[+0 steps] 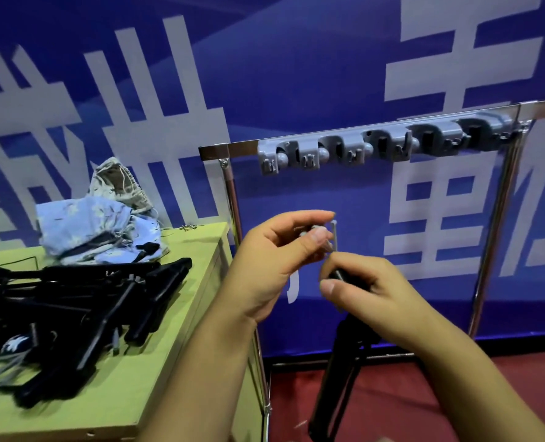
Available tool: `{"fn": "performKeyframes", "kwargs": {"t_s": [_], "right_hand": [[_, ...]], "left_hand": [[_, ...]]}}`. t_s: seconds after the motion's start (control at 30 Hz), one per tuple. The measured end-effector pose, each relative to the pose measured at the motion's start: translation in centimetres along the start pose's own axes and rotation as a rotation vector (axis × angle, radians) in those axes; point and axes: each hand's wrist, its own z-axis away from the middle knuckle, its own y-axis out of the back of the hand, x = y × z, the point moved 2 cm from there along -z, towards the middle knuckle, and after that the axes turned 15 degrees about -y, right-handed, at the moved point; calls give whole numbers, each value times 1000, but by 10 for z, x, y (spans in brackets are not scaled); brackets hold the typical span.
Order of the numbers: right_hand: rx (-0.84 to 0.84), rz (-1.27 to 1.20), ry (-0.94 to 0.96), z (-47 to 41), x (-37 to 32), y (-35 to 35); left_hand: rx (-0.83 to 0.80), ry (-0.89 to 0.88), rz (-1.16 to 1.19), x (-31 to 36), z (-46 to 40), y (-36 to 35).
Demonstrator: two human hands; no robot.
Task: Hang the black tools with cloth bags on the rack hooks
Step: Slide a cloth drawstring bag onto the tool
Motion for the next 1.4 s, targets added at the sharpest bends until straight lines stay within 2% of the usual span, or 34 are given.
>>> {"fn": "performKeyframes", "kwargs": {"t_s": [0.17,0.27,0.47,0.57,0.63,0.7,0.8,0.83,0.93,1.03,1.17,1.27,1.4], "right_hand": [[-82,-234,-71,-6,-5,-5],[-66,-371,-93,-9,-7,-12],[178,-502,-226,-14,-4,-26],[217,-491,-225,-14,-5,-26],[201,-488,-233,-18,-4,-26],[168,-543,-278,-27,-2,-26],[156,-607,-382,-50,7,-24],[155,-613,-397,-54,7,-21],[94,-632,-421,-74,16,-24],[37,-669,-455,-99,33,-30],[-1,-713,-511,-128,59,-39],[-19,-741,-545,-147,81,-40],[-62,-764,-604,-164,111,-40]], "left_hand": [[73,-104,-171,6,6,6],[117,-133,-227,9,9,10],[136,-128,-277,8,17,9],[180,-117,-313,7,19,12],[183,-94,-360,7,19,15],[113,-58,-432,8,15,21],[28,105,-506,7,-6,45],[43,144,-569,8,-17,57],[123,201,-958,4,-66,121],[28,404,-1348,-26,-118,198],[-428,667,-1815,-95,-152,263],[-611,729,-1933,-148,-166,279],[-597,785,-1937,-198,-190,299]]}}
